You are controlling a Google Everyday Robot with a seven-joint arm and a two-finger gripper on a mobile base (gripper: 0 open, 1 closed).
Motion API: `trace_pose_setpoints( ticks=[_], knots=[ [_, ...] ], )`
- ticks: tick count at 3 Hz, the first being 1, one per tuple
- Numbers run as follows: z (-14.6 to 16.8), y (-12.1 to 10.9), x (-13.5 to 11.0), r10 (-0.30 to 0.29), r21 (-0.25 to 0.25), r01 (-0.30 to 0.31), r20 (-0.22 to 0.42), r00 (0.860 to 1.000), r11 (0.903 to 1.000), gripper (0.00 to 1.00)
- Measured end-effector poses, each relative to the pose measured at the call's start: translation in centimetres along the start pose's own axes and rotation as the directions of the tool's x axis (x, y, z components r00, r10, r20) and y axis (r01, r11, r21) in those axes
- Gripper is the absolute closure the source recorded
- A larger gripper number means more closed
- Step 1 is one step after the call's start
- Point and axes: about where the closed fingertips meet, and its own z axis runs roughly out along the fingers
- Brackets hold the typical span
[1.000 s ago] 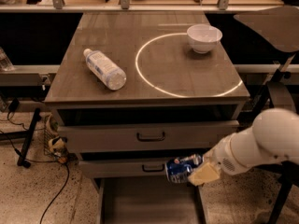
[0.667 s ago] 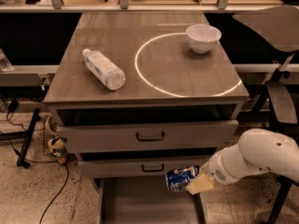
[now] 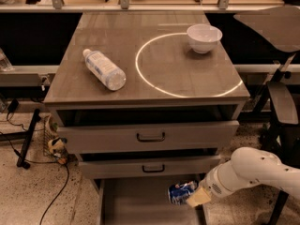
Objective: Place pepsi can into bottom drawer
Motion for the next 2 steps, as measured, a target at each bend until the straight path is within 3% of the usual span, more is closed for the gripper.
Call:
trace_pose_setpoints(
  ticks=[1,2],
  knots=[
    [3.3,0.3,0.5,0.042,-0.034,-0.041,0.015,0.999,0.9986,1.0],
    [13.0,-0.2,1.6,0.155,-0.077,-0.152,0.034,0.987,0.9854,1.0]
  ],
)
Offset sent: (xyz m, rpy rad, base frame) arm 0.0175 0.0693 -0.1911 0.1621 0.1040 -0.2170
